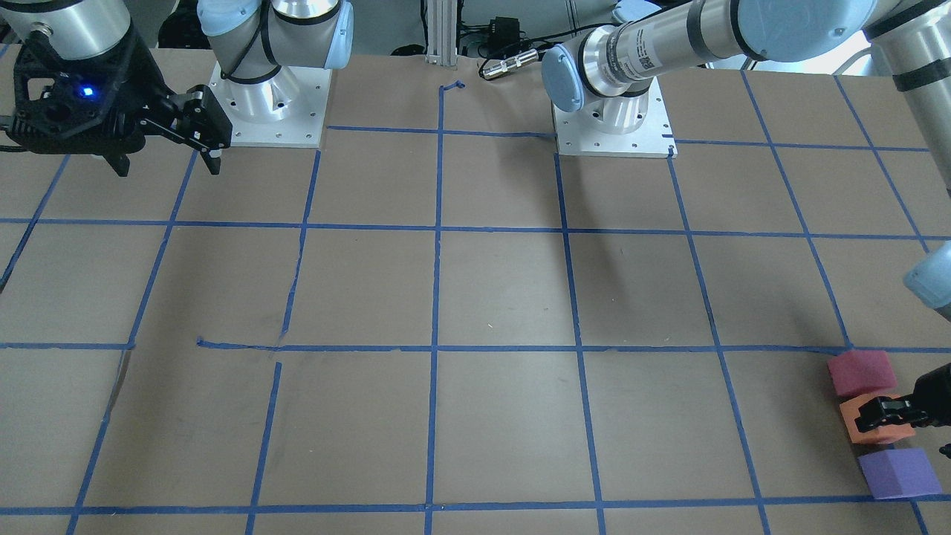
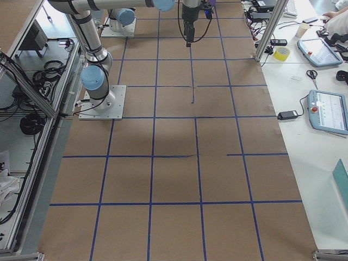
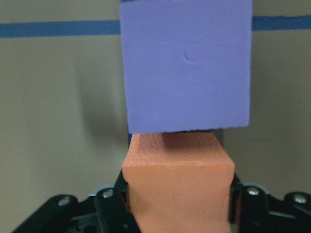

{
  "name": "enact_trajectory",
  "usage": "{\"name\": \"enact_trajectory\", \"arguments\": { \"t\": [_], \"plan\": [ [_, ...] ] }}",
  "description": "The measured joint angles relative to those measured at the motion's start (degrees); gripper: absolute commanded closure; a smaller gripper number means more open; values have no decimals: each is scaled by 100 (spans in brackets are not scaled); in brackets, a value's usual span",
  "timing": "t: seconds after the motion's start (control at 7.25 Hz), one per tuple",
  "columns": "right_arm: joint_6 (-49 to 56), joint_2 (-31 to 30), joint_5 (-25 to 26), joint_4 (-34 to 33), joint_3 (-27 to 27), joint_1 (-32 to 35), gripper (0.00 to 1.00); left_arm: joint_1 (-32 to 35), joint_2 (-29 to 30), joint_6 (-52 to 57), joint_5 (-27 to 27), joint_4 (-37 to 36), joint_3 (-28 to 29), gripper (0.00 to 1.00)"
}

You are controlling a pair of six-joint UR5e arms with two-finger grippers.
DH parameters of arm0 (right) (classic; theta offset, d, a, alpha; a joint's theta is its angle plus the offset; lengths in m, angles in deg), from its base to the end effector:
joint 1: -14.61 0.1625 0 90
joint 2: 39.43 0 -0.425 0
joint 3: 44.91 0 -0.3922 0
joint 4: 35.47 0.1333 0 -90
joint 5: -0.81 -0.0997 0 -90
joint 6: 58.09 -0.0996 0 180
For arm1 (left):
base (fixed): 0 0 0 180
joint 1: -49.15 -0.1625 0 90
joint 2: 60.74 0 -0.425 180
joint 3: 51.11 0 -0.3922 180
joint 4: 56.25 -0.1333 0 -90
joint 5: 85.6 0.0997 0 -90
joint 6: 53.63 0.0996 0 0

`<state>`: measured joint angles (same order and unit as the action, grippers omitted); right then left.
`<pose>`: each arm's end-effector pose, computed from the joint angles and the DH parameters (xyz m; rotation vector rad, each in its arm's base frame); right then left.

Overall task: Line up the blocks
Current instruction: 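Lower the orange cube into the gap between the purple and pink cubes, then open the left gripper and lift it off the orange cube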

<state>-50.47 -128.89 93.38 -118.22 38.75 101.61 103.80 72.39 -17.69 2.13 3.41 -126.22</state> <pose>0.1029 -0.4974 0.5251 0.1258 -3.0964 -0.0455 0.3158 -0.6824 0.1913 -0.0173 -3.1296 0.0827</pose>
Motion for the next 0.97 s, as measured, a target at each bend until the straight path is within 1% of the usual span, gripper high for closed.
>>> {"name": "enact_trajectory", "arguments": {
  "t": [0.14, 0.41, 0.69, 0.83, 0.97],
  "plan": [
    [-13, 6, -4, -2, -22, -4, 0, 1, -14, 23, 1, -20, -22, 1],
    [-21, 14, -10, 2, -32, -7, 0, 2, -11, 83, 4, -201, -85, 0],
    [-24, 16, -11, 10, -33, -8, 0, 2, -109, 90, -2, -235, -109, 0],
    [-24, 16, -11, 12, -27, -8, 0, 3, -215, 100, -25, -195, -105, 0],
    [-24, 12, -10, 12, -17, -7, 0, 6, -414, 115, -48, 33, -86, 0]
  ]
}}
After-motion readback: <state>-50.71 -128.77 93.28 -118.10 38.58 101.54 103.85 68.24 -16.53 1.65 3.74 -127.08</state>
